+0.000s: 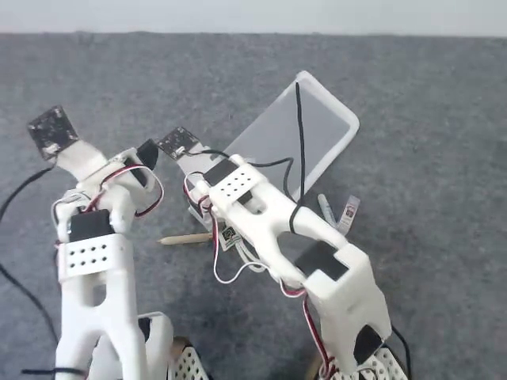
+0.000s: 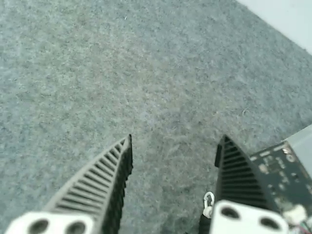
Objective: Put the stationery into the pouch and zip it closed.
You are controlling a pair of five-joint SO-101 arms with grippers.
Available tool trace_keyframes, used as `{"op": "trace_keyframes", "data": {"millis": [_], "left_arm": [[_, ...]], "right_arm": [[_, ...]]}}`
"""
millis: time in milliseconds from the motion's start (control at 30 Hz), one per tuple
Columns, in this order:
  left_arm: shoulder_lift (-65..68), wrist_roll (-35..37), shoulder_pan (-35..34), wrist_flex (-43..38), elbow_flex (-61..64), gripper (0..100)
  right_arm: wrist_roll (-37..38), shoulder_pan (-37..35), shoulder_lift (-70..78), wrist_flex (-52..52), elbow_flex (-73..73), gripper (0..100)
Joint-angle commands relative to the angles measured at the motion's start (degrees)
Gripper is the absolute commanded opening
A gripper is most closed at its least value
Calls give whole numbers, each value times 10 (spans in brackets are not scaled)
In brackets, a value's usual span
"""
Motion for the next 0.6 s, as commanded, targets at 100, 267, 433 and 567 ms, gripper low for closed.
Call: {"op": "trace_keyframes", "data": {"millis": [100, 267, 433, 567], "left_arm": [[-21, 8, -3, -18, -37, 261], [-19, 8, -3, -18, -37, 261], [-19, 7, -2, -18, -37, 261], [-20, 7, -1, -19, -37, 261]], "right_arm": [[-3, 0, 10, 9, -50, 76], [-1, 0, -10, 42, -49, 8], [28, 2, -45, 99, -47, 6], [28, 27, -73, 132, -46, 6]]}}
